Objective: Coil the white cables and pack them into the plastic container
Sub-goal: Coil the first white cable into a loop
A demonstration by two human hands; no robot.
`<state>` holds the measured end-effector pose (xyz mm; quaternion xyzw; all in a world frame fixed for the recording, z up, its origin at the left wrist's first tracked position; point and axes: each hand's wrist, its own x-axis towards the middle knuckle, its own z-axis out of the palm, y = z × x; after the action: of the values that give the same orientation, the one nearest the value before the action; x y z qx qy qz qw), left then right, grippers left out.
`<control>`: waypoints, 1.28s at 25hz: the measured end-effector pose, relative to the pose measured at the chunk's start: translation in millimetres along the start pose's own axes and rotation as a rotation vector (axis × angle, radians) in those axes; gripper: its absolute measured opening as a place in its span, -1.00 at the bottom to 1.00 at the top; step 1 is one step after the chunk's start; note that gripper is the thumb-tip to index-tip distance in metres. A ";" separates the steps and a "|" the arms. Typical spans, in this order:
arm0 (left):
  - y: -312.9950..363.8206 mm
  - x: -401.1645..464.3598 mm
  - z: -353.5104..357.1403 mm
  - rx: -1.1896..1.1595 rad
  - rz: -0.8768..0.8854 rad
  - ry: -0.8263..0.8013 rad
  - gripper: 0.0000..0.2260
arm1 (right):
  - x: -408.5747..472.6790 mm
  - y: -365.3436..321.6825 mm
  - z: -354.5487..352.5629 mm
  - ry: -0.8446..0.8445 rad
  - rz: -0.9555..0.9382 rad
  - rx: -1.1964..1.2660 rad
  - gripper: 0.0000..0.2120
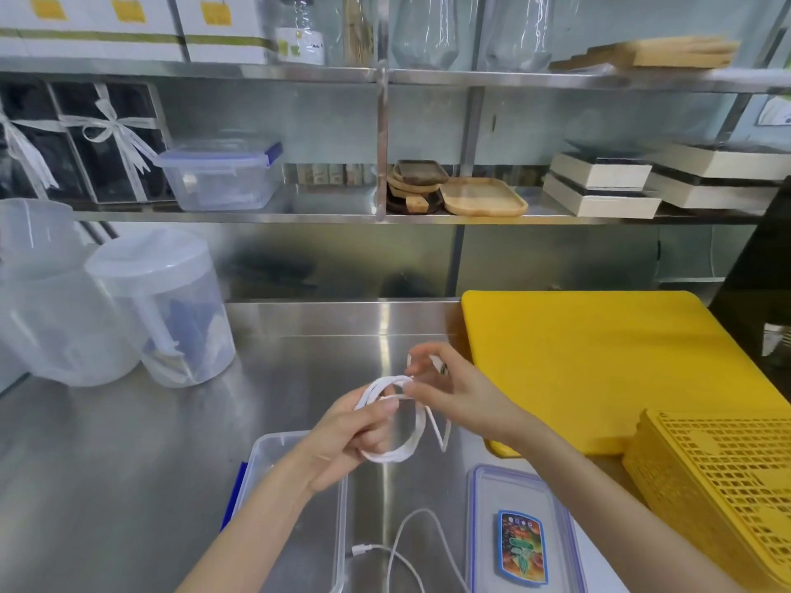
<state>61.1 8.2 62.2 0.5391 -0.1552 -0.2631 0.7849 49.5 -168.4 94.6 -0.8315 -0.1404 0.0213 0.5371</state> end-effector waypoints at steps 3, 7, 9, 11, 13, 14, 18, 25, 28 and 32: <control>-4.0 1.1 -4.8 -0.028 -0.013 0.005 -0.84 | -5.3 9.1 14.0 0.029 -0.059 -0.222 -0.58; -10.7 1.9 -7.8 0.049 -0.063 0.067 -0.90 | -4.7 13.4 14.9 0.138 -0.108 -0.205 -0.83; -14.9 0.6 -9.5 0.188 -0.052 0.104 -0.87 | -5.7 15.0 13.3 0.115 -0.100 -0.212 -0.91; -16.1 -1.6 -9.6 0.362 -0.005 0.123 -0.89 | -7.4 14.1 10.2 0.076 -0.085 -0.198 -0.89; -16.0 -5.2 -8.7 0.506 0.020 0.125 -0.86 | -8.6 14.1 5.6 0.040 -0.092 -0.161 -0.88; -15.8 -6.5 -7.5 0.548 0.017 0.109 -0.82 | -9.6 14.5 2.8 0.030 -0.090 -0.133 -0.87; -15.6 -10.4 -2.0 0.571 -0.001 0.088 -0.79 | -6.8 19.8 -2.2 0.029 0.075 0.166 -0.84; -26.2 -15.9 -5.6 0.571 -0.073 0.302 -0.70 | -20.4 32.2 7.4 0.398 -0.038 0.059 -0.66; -28.2 -17.5 -6.0 0.428 -0.062 0.292 -0.74 | -20.6 40.5 21.4 0.314 0.058 -0.053 -0.75; -28.8 -16.9 -3.4 0.406 -0.022 0.296 -0.76 | -24.1 45.3 39.5 0.192 0.208 -0.004 -0.76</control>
<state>42.1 12.6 35.0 0.7199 -0.0823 -0.1530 0.6720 28.6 -156.9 34.5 -0.8407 -0.0015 -0.0031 0.5415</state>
